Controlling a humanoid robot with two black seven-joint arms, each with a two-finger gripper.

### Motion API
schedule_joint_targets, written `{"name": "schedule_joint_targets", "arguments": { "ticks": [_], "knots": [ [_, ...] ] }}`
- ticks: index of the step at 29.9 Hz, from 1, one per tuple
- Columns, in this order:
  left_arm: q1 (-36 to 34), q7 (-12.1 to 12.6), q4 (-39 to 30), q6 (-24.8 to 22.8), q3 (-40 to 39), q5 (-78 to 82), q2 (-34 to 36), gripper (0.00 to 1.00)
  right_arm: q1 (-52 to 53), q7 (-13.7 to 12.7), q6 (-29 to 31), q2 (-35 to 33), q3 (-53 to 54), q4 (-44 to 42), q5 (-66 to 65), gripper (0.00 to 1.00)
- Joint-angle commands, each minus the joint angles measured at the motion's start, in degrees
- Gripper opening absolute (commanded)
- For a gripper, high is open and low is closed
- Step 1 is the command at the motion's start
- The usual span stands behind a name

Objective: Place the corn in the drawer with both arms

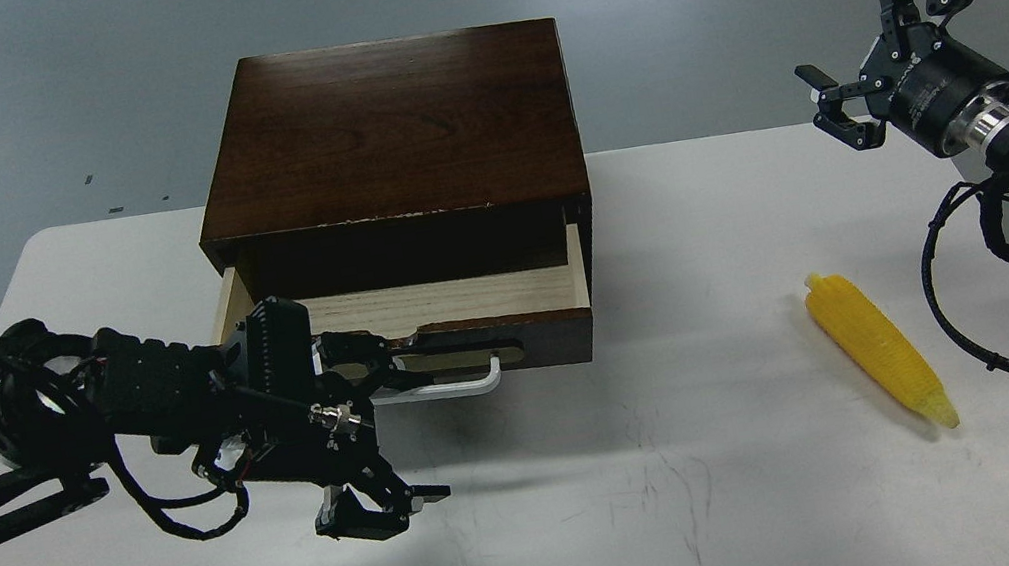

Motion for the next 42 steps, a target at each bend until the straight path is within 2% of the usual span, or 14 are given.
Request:
{"name": "schedule_joint_targets", "arguments": {
  "ticks": [1, 21, 26, 31, 35, 38, 42],
  "knots": [
    [0.1, 0.0, 0.2, 0.0, -1.5, 0.0, -0.2, 0.98, 0.0, 0.0, 0.0, 0.0, -0.1, -0.6, 0.0, 1.00],
    [0.3, 0.0, 0.6, 0.5, -3.1, 0.0, 0.0, 0.98, 0.0, 0.0, 0.1, 0.1, -0.1, -1.1, 0.0, 1.00],
    [0.0, 0.0, 0.3, 3.7, -5.1, 0.0, 0.4, 0.98, 0.1, 0.0, 0.2, 0.1, -0.1, -1.1, 0.0, 1.00],
    [-0.5, 0.0, -3.0, 5.3, -6.3, 0.0, 2.7, 0.98, 0.1, 0.0, 0.2, 0.1, -0.2, -1.1, 0.0, 1.00],
    [-0.6, 0.0, -3.0, 13.3, -6.5, 0.0, 5.4, 0.98, 0.2, -0.1, 0.2, 0.2, -0.3, -1.1, -0.1, 1.00],
    [-0.6, 0.0, -3.0, 16.9, -6.6, 0.0, 7.3, 0.98, 0.2, 0.0, 0.3, 0.2, -0.3, -1.1, -0.1, 1.00],
    [-0.7, 0.0, -2.7, 16.3, -10.3, 0.0, 8.4, 0.98, 0.2, -0.1, 0.4, 0.2, -0.3, -1.0, -0.1, 1.00]
  ]
}}
